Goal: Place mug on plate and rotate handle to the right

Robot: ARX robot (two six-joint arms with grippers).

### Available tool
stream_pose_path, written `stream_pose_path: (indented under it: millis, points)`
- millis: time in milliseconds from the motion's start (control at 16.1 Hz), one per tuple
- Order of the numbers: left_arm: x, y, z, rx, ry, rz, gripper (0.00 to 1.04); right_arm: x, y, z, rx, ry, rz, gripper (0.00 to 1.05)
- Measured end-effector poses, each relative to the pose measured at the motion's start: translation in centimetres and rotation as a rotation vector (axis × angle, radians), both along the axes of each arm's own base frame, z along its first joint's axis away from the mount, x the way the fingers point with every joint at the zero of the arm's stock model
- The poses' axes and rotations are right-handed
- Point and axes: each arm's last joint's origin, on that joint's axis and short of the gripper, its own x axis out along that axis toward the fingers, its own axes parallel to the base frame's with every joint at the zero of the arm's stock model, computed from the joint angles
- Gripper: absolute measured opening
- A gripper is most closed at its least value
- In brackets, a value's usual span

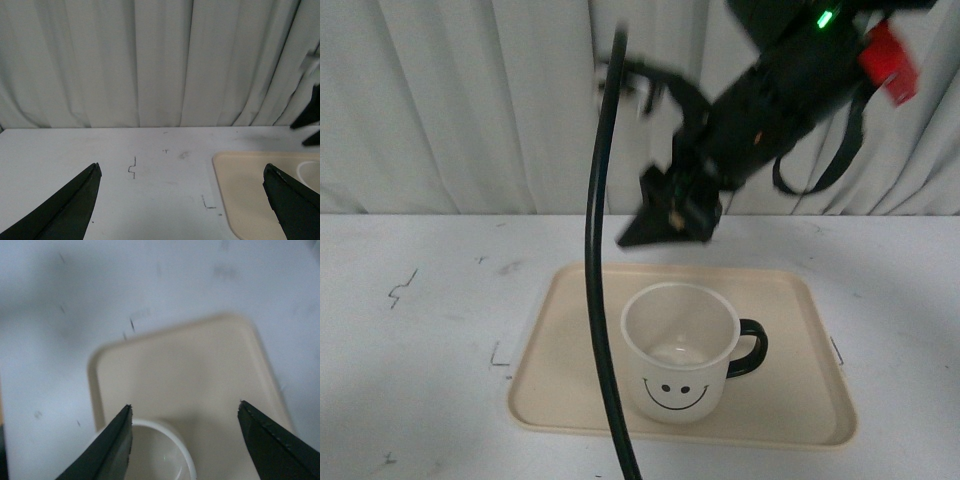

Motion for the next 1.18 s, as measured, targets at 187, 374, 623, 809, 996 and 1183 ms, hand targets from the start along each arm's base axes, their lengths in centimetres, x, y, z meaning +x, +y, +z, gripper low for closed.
stream_pose_path:
  millis: [187, 374, 623, 809, 996, 1183]
  points:
    - [0.0, 0.0, 0.0, 0.0, 0.0, 0.0, 0.98, -5.4, -1.8, 11.1, 0.228, -0.658, -0.52, 0.63]
    - [0.0, 0.0, 0.0, 0.0, 0.0, 0.0, 0.98, -8.6, -7.2, 5.0, 0.336, -0.694, -1.125, 0.37]
    - [0.0, 0.0, 0.0, 0.0, 0.0, 0.0, 0.98, -16.0, -12.6, 2.6, 0.518, -0.737, -1.247, 0.02]
    - [0.0, 0.0, 0.0, 0.0, 0.0, 0.0, 0.98, -19.0, -14.4, -0.1, 0.458, -0.683, -1.269, 0.02]
    - [0.0, 0.0, 0.0, 0.0, 0.0, 0.0, 0.98, -21.5, -15.6, -0.9, 0.459, -0.681, -1.274, 0.02]
    - [0.0, 0.0, 0.0, 0.0, 0.0, 0.001, 0.98, -26.9, -18.3, -2.4, 0.484, -0.715, -1.277, 0.02]
